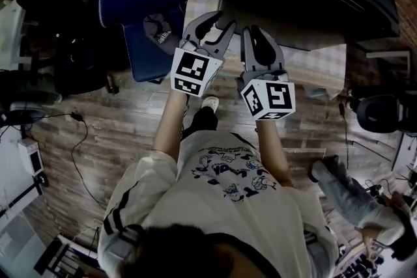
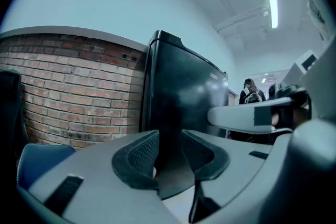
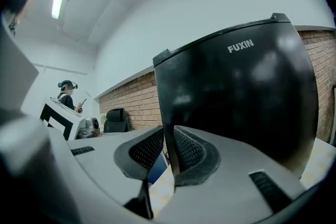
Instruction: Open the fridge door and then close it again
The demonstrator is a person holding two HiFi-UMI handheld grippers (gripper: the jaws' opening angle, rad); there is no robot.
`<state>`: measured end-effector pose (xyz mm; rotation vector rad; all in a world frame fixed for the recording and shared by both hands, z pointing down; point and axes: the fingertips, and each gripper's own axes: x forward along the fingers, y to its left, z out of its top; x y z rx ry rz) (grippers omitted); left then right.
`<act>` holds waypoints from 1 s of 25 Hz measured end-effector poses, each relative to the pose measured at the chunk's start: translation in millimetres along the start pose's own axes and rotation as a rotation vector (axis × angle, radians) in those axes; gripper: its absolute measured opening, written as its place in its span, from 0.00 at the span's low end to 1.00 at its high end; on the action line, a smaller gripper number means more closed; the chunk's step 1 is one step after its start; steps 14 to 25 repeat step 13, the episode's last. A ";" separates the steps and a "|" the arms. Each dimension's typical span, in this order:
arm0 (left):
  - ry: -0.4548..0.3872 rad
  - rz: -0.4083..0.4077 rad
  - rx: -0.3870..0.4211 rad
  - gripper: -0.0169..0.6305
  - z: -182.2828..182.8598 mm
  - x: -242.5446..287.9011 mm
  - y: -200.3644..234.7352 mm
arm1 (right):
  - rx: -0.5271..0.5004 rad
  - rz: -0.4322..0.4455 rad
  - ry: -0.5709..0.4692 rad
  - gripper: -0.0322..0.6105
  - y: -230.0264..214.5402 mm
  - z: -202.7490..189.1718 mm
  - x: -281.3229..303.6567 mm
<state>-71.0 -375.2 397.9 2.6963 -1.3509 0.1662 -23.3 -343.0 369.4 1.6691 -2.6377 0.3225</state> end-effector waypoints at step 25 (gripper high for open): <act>-0.006 0.005 -0.002 0.25 5.6 -20.9 -23.6 | -0.011 -0.013 -0.014 0.17 4.7 3.9 -28.4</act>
